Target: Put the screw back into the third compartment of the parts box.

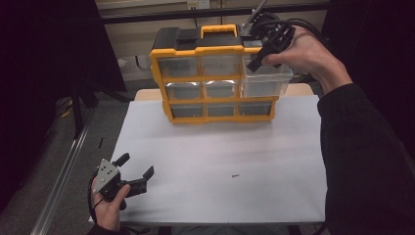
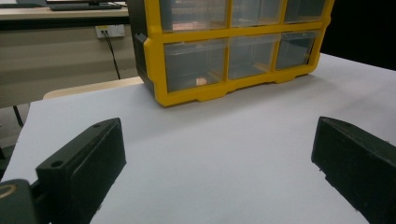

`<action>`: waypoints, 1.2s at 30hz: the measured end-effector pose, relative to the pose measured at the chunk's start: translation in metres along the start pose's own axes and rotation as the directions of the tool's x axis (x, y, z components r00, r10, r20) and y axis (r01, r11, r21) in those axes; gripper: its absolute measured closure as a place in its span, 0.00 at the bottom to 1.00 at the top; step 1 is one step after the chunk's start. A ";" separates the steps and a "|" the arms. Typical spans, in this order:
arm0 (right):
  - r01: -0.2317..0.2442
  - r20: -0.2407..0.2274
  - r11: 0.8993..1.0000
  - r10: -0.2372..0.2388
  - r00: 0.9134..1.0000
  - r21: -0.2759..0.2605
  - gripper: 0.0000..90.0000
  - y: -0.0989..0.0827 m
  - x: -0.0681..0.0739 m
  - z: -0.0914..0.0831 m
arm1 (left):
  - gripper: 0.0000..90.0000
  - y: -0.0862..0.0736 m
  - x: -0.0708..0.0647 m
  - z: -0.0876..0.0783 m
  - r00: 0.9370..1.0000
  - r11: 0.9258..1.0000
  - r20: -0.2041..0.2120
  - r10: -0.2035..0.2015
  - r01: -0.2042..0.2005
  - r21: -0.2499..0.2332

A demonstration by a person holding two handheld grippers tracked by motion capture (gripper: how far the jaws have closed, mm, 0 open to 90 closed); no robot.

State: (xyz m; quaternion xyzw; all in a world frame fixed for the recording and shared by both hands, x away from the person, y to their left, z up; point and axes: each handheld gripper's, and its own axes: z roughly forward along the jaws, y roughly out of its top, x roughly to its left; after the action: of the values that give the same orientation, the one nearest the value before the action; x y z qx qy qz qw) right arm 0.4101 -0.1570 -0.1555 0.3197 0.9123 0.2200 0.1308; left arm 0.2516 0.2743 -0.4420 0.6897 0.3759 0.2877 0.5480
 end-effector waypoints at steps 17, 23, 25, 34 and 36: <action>-0.044 0.059 0.995 0.039 0.998 0.085 0.98 0.001 -0.015 0.018 | 0.03 0.000 0.001 0.000 1.000 1.000 -0.001 0.004 -0.004 0.002; -0.058 0.054 0.993 0.052 0.997 0.103 0.98 0.003 -0.020 0.025 | 0.03 0.000 0.001 0.000 1.000 1.000 0.001 0.001 -0.001 0.004; -0.064 0.055 0.992 0.059 0.997 0.111 0.98 0.003 -0.022 0.028 | 0.03 0.000 0.001 0.000 1.000 1.000 -0.002 0.003 -0.003 0.003; -0.088 0.058 0.987 0.081 0.995 0.137 0.98 0.004 -0.027 0.037 | 0.03 0.000 0.001 0.000 1.000 1.000 -0.001 0.000 0.000 -0.003; -0.094 0.063 0.985 0.086 0.994 0.144 0.98 0.003 -0.027 0.039 | 0.03 0.000 0.001 0.000 1.000 1.000 0.001 -0.002 0.002 -0.004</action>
State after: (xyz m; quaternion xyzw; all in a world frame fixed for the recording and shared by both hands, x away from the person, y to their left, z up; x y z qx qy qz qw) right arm 0.4469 -0.1598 -0.1853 0.3755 0.9065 0.1491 0.1225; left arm 0.2520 0.2757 -0.4421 0.6882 0.3758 0.2875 0.5501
